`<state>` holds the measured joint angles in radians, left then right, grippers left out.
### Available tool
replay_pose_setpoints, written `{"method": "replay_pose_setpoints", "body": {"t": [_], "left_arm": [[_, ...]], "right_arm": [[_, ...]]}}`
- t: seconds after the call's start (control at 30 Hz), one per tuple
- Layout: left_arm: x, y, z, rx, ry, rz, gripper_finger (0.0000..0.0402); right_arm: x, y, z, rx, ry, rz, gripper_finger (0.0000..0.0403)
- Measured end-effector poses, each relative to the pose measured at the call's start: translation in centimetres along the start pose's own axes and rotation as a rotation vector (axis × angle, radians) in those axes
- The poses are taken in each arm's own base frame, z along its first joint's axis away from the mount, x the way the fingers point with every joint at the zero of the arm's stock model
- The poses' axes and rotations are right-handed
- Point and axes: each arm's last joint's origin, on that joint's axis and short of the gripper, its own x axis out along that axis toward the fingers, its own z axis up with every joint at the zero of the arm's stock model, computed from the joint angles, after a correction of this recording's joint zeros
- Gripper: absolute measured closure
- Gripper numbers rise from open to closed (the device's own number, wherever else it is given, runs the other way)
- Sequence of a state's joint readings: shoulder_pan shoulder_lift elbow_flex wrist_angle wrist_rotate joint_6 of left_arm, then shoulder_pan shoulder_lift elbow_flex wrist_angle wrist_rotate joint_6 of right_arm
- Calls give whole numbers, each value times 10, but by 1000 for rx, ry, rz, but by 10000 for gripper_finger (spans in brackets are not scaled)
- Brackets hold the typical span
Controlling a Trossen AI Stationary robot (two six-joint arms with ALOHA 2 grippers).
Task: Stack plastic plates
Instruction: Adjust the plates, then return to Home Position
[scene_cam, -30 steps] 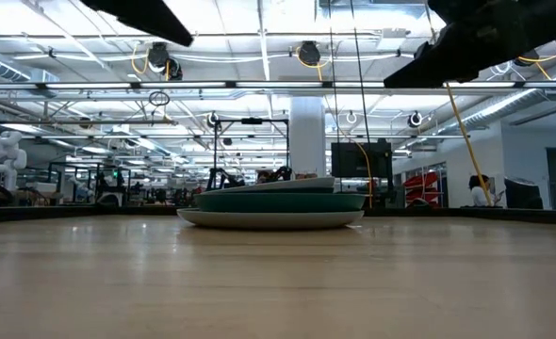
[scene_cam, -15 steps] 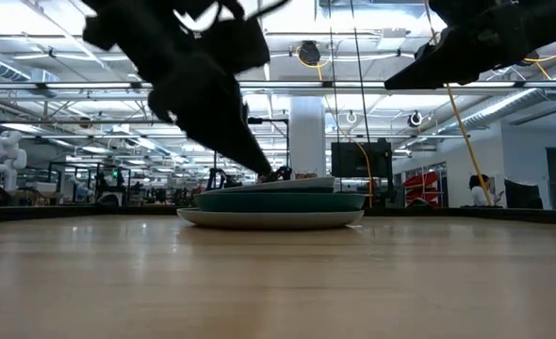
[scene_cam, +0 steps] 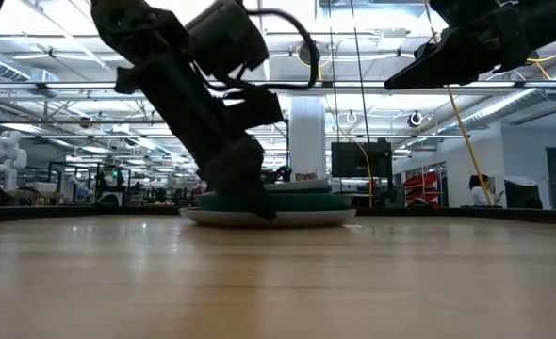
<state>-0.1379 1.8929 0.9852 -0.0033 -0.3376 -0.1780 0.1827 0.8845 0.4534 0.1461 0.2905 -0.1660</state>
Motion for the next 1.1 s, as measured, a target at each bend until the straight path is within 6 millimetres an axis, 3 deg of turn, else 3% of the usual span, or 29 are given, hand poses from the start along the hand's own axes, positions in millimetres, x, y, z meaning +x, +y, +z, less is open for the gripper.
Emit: {"method": "replay_pose_setpoints", "body": {"t": [0.2, 0.33, 0.47, 0.7, 0.9, 1.1], "left_arm": [[4, 25, 3, -19, 22, 81, 284], [-9, 31, 6, 81, 47, 81, 284], [-32, 33, 17, 209, 7, 2, 284], [-81, 58, 29, 285, -120, -147, 284], [-124, 76, 6, 220, -227, -152, 284], [-166, 82, -18, 165, -361, -167, 284]], "right_arm": [[0, 0, 0, -4, 0, 0, 273], [0, 0, -1, -15, 0, 7, 273], [-1, 1, -12, -34, -13, 3, 273], [-16, -6, -26, 11, -97, -25, 273], [-27, -9, -34, 64, -170, -19, 273], [-35, -10, -40, 69, -209, -26, 273]]}}
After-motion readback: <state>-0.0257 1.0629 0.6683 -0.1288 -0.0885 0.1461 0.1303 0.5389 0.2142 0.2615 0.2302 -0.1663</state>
